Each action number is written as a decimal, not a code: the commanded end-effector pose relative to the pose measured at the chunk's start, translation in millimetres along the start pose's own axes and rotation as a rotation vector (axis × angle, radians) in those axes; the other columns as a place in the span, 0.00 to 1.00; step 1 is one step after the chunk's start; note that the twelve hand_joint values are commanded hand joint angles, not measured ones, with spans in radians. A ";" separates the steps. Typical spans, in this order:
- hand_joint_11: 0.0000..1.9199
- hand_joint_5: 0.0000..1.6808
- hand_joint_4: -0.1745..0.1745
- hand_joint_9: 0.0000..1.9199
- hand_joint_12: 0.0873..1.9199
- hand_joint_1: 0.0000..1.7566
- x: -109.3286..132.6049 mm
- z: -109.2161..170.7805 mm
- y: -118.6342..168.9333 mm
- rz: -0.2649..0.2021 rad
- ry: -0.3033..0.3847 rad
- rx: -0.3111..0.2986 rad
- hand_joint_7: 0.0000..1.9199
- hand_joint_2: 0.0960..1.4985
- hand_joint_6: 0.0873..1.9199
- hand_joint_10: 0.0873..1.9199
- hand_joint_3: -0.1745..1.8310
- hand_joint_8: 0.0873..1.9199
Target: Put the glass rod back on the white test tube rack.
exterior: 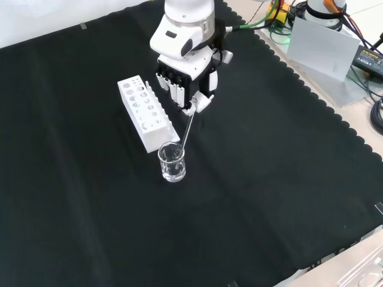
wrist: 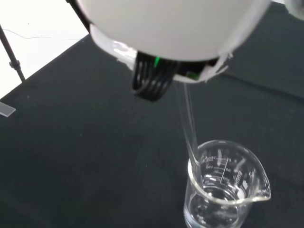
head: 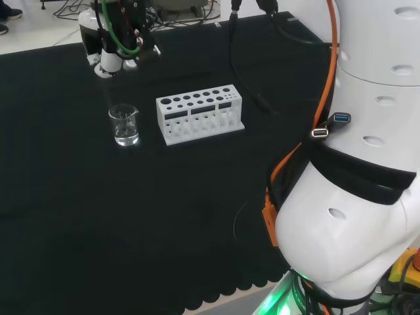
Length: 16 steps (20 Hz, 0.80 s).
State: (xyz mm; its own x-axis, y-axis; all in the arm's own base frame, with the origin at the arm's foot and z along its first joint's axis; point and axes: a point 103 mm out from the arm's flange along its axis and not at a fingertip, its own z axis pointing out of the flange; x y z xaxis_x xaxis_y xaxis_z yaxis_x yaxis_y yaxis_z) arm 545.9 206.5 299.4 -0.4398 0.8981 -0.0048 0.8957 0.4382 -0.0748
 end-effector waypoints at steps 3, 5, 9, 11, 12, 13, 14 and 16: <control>0.88 0.83 0.00 0.99 0.41 0.76 -4.4 -7.5 -15.2 -0.003 -0.020 -0.007 0.76 0.24 0.26 0.08 0.57 0.23; 0.88 0.83 0.00 0.99 0.41 0.76 -5.1 -9.6 -17.4 0.000 -0.009 -0.019 0.76 0.24 0.26 0.08 0.57 0.23; 0.88 0.83 0.00 0.99 0.41 0.76 -11.5 -12.8 -21.2 0.000 -0.014 -0.021 0.76 0.24 0.27 0.08 0.57 0.23; 0.88 0.83 0.00 0.99 0.41 0.76 -14.0 -14.6 -23.1 0.004 -0.018 -0.022 0.76 0.24 0.27 0.08 0.57 0.23; 0.88 0.83 0.00 0.99 0.41 0.76 -15.0 -16.5 -24.0 0.006 -0.019 -0.025 0.76 0.24 0.27 0.08 0.57 0.23; 0.88 0.83 0.00 0.99 0.41 0.76 -16.1 -18.7 -25.2 0.008 -0.022 -0.027 0.76 0.24 0.27 0.08 0.57 0.23; 0.88 0.83 0.00 0.99 0.41 0.76 -17.3 -21.2 -26.7 0.010 -0.023 -0.030 0.76 0.24 0.27 0.08 0.57 0.23; 0.88 0.83 0.00 0.99 0.41 0.76 -19.7 -26.6 -30.2 0.016 -0.026 -0.035 0.76 0.24 0.27 0.08 0.57 0.23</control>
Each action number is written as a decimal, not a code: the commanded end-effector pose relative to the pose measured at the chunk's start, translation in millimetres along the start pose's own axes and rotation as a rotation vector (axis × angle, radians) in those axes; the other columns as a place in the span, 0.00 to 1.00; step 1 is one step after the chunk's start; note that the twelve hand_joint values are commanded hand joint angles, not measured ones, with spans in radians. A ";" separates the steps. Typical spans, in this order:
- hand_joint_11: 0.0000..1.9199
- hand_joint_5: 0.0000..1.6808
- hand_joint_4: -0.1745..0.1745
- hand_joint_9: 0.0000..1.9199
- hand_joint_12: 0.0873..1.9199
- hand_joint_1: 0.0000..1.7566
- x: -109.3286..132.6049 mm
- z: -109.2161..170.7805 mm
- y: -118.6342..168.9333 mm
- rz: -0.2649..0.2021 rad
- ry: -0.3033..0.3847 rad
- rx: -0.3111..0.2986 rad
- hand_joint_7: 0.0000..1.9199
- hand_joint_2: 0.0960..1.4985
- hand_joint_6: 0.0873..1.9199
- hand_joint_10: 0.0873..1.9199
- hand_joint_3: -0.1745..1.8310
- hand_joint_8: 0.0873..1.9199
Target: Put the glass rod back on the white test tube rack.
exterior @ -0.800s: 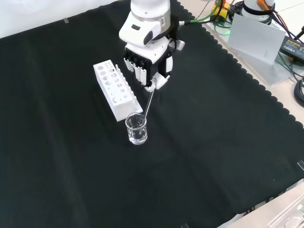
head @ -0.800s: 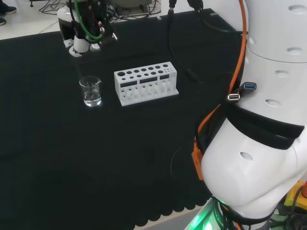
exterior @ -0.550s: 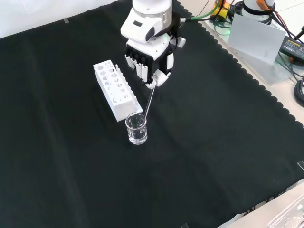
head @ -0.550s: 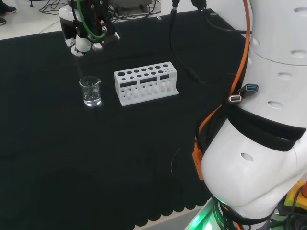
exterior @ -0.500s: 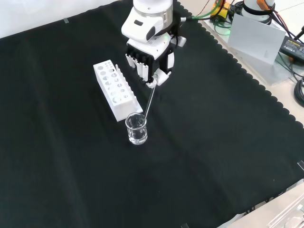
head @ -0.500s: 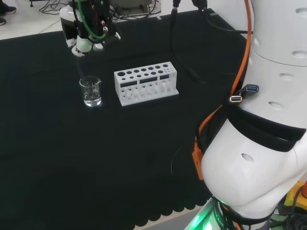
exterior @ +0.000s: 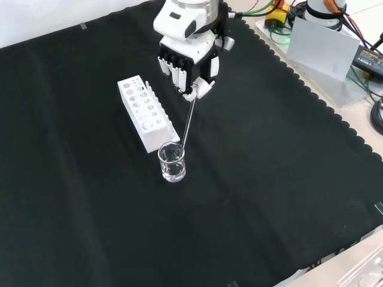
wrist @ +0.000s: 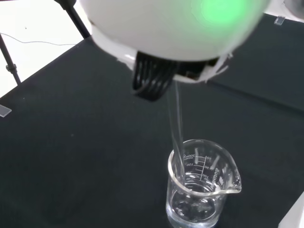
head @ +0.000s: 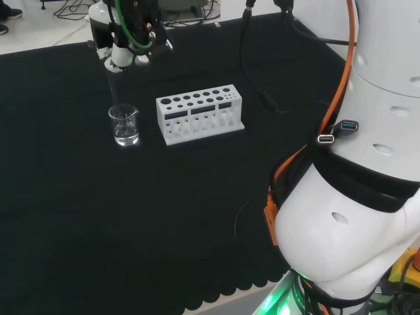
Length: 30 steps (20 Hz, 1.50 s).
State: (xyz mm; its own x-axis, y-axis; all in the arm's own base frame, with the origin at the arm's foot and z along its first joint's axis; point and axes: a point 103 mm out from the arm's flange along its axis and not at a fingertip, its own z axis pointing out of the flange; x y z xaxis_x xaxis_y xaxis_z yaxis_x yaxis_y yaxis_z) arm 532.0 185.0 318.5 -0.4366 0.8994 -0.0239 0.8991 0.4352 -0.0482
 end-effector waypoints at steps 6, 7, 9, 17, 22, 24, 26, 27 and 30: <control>0.88 0.83 0.00 0.99 0.41 0.76 -14.3 -25.3 -17.4 0.030 -0.009 -0.028 0.76 0.24 0.27 0.08 0.57 0.23; 0.88 0.83 0.00 0.99 0.41 0.76 -15.0 -27.6 -18.7 0.033 -0.009 -0.031 0.76 0.24 0.27 0.08 0.57 0.24; 0.88 0.83 0.00 0.99 0.41 0.76 -15.6 -32.3 -21.3 0.036 -0.011 -0.036 0.76 0.24 0.27 0.08 0.57 0.24; 0.88 0.83 0.00 0.99 0.41 0.76 -13.1 -39.9 -27.0 0.035 0.001 -0.053 0.76 0.24 0.27 0.08 0.57 0.24; 0.88 0.83 0.00 0.99 0.41 0.76 -9.5 -53.7 -31.8 0.040 -0.012 -0.068 0.76 0.24 0.27 0.08 0.57 0.24; 0.88 0.83 0.00 0.99 0.41 0.76 -10.5 -64.2 -36.0 0.048 -0.016 -0.069 0.76 0.24 0.27 0.08 0.57 0.24; 0.88 0.83 0.00 0.99 0.41 0.76 -15.0 -68.2 -38.1 0.059 -0.019 -0.068 0.76 0.24 0.27 0.08 0.57 0.24; 0.88 0.83 0.00 0.99 0.41 0.76 -17.5 -68.7 -38.8 0.064 -0.020 -0.068 0.76 0.24 0.27 0.08 0.57 0.24; 0.88 0.83 0.00 0.99 0.41 0.76 -24.8 -69.5 -41.1 0.076 -0.025 -0.070 0.76 0.24 0.27 0.08 0.57 0.24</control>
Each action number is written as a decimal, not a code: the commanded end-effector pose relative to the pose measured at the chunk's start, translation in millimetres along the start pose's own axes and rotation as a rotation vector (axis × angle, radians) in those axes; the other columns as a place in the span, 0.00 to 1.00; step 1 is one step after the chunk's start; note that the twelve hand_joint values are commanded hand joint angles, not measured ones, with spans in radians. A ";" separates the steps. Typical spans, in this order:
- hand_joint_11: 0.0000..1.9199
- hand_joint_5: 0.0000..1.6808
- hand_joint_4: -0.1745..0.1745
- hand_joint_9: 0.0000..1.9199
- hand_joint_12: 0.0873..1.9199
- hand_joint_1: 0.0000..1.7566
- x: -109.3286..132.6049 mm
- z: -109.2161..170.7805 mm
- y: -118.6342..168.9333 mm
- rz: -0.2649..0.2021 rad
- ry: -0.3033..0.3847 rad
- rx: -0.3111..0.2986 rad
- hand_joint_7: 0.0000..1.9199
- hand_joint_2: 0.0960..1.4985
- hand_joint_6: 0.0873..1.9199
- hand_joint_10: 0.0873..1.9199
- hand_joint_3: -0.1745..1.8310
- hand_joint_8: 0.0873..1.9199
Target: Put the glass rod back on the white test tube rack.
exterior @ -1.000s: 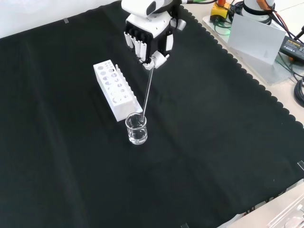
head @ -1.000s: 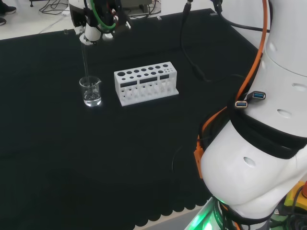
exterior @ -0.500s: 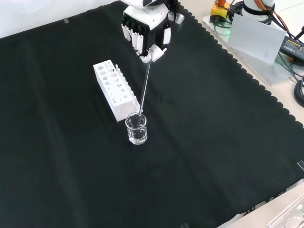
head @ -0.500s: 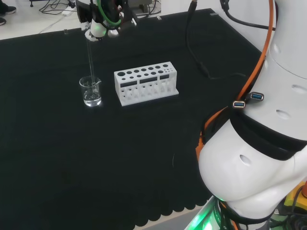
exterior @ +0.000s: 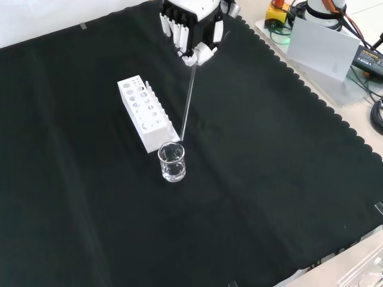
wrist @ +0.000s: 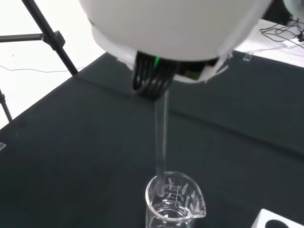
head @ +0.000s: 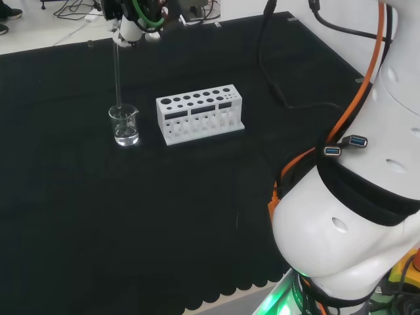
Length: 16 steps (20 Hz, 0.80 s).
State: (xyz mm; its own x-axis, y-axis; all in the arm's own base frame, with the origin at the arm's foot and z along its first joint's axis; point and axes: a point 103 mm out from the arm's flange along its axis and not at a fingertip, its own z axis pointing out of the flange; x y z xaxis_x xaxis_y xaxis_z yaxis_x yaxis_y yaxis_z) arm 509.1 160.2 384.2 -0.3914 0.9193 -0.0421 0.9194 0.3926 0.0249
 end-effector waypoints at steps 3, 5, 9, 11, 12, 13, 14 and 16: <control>0.88 0.83 0.00 0.99 0.41 0.76 -19.4 -6.1 -8.2 0.044 -0.006 0.000 0.76 0.24 0.27 0.08 0.57 0.24; 0.88 0.83 0.00 0.99 0.41 0.76 -25.2 -5.8 -10.3 0.056 -0.005 0.000 0.76 0.24 0.27 0.08 0.57 0.24; 0.88 0.83 0.00 0.99 0.41 0.76 -38.6 -7.2 -15.2 0.080 -0.008 0.001 0.76 0.24 0.27 0.08 0.57 0.24; 0.88 0.83 0.00 0.99 0.41 0.76 -45.7 -7.0 -18.2 0.093 -0.011 0.002 0.76 0.24 0.27 0.08 0.57 0.24; 0.88 0.83 0.00 0.99 0.41 0.76 -49.1 -6.9 -19.7 0.100 -0.013 0.003 0.76 0.24 0.27 0.08 0.57 0.24; 0.88 0.83 0.00 0.99 0.41 0.76 -52.2 -6.9 -21.2 0.106 -0.014 0.004 0.76 0.24 0.27 0.08 0.57 0.24; 0.88 0.83 0.00 0.99 0.41 0.76 -55.1 -6.7 -22.7 0.110 -0.015 0.004 0.76 0.24 0.27 0.08 0.57 0.24; 0.88 0.83 0.00 0.99 0.41 0.76 -60.0 -6.5 -25.4 0.118 -0.018 0.003 0.76 0.24 0.27 0.08 0.57 0.24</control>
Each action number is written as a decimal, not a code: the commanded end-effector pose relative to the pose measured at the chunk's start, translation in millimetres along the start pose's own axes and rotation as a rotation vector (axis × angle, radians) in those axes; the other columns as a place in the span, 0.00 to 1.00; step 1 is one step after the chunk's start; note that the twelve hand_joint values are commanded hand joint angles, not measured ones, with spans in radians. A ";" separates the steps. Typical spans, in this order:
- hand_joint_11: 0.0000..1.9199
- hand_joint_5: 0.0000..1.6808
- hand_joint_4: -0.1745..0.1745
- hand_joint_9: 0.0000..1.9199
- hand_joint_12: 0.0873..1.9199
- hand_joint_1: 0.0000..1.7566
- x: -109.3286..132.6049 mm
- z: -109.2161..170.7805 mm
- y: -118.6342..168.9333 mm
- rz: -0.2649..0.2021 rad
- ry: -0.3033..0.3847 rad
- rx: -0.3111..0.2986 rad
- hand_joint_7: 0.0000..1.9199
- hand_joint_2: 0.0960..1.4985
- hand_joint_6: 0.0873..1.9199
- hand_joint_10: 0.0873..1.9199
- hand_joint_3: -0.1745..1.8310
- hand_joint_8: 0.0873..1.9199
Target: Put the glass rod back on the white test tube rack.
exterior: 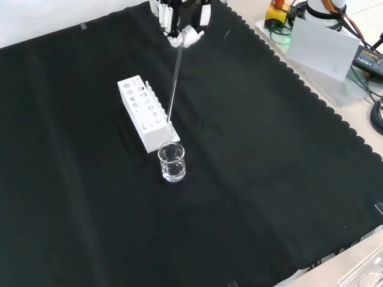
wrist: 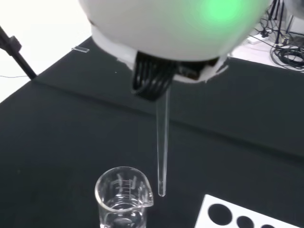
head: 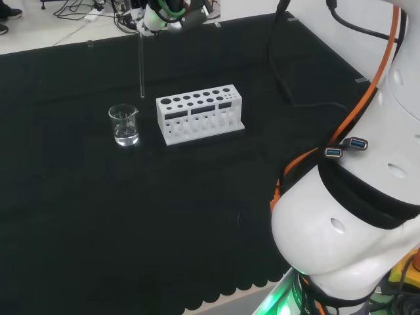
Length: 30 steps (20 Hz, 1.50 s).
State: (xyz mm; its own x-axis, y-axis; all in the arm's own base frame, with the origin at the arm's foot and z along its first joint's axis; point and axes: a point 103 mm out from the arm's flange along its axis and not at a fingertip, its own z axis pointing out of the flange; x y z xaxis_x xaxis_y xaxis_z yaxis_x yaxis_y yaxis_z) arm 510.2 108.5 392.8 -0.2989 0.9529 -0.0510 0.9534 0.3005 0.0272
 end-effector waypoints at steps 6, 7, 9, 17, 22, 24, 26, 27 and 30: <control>0.88 0.83 0.00 0.98 0.41 0.76 -25.8 5.8 -9.1 0.043 -0.008 0.009 0.76 0.24 0.27 0.08 0.57 0.24; 0.88 0.83 0.00 0.99 0.41 0.76 -27.3 6.7 -9.1 0.045 -0.009 0.010 0.76 0.24 0.27 0.08 0.57 0.24; 0.88 0.83 0.00 0.99 0.41 0.76 -31.0 8.6 -9.9 0.052 -0.013 0.016 0.76 0.24 0.27 0.08 0.57 0.24; 0.88 0.83 0.00 0.99 0.41 0.76 -40.9 13.8 -9.5 0.071 0.013 0.008 0.76 0.24 0.27 0.08 0.57 0.24; 0.88 0.83 0.00 0.98 0.41 0.76 -45.0 13.7 -11.4 0.074 0.022 0.011 0.76 0.23 0.27 0.08 0.57 0.24; 0.88 0.83 0.00 0.98 0.41 0.76 -45.0 13.6 -11.3 0.075 0.029 0.003 0.76 0.23 0.27 0.08 0.58 0.24; 0.88 0.83 0.00 0.98 0.41 0.76 -45.0 13.6 -11.3 0.075 0.027 0.002 0.76 0.23 0.27 0.08 0.58 0.24; 0.88 0.83 0.00 0.98 0.41 0.76 -45.0 13.6 -11.4 0.074 0.028 0.006 0.76 0.23 0.27 0.08 0.58 0.24; 0.88 0.83 0.00 0.98 0.41 0.76 -50.9 20.0 -11.2 0.079 0.021 0.017 0.76 0.23 0.27 0.08 0.58 0.24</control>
State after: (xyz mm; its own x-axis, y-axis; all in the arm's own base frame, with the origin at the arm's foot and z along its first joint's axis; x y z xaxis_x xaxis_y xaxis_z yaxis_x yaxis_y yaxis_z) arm 513.4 61.7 381.1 -0.2283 0.9733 -0.0232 0.9732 0.2289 0.0239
